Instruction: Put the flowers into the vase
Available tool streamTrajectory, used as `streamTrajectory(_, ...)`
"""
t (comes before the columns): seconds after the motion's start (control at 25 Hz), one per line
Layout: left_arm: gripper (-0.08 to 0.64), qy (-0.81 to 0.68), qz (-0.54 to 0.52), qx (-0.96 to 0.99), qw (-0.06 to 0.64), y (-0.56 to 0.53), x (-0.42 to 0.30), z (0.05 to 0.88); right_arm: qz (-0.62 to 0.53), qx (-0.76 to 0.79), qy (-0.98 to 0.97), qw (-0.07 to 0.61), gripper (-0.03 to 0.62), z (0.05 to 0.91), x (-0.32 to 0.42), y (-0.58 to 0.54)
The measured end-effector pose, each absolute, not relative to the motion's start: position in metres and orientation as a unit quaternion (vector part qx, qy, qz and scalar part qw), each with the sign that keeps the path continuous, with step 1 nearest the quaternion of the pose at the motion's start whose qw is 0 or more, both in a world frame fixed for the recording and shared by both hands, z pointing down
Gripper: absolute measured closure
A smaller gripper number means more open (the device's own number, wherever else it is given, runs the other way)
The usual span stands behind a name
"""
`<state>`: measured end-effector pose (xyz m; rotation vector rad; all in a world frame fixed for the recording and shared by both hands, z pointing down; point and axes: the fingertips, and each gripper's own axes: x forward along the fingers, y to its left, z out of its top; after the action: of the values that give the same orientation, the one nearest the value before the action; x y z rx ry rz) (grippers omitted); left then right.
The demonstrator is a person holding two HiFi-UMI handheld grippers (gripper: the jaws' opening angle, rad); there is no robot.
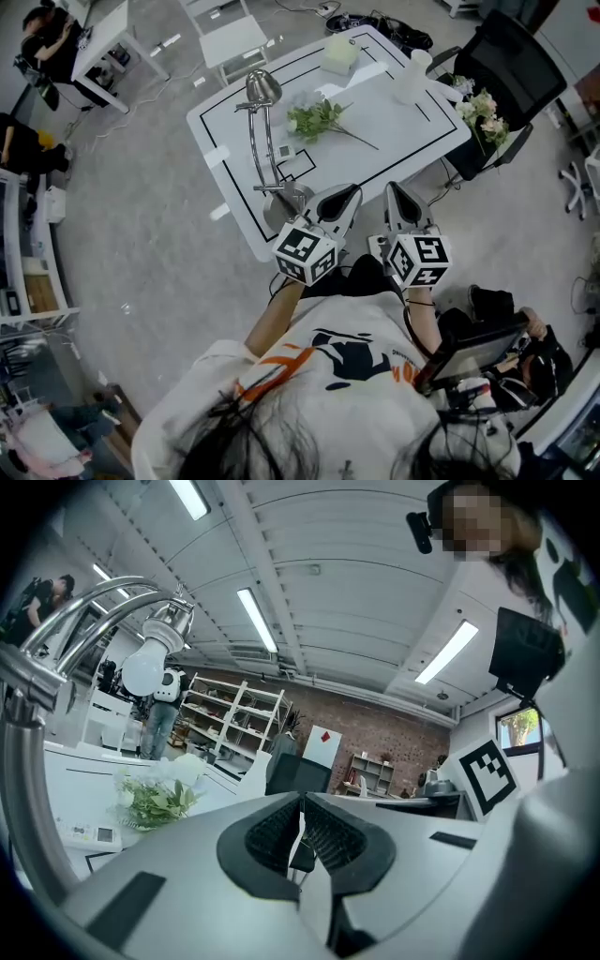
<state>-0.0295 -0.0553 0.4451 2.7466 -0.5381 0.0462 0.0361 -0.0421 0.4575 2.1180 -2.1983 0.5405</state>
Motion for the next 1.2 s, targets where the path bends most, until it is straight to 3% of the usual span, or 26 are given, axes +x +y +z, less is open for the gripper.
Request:
streamTrajectory(0.8,0.551,-0.200,0.027,0.966,0.159,-0.098,-0.015,0.456,0.173,0.652,-0.737,0.046,0.578,0.473,0.037,-0.099)
streamTrajectory(1.2,0.551,-0.254,0.035,0.951,0.175,-0.146,-0.005,0.473,0.170,0.578,-0.793,0.096,0.578,0.502,0.039,-0.172)
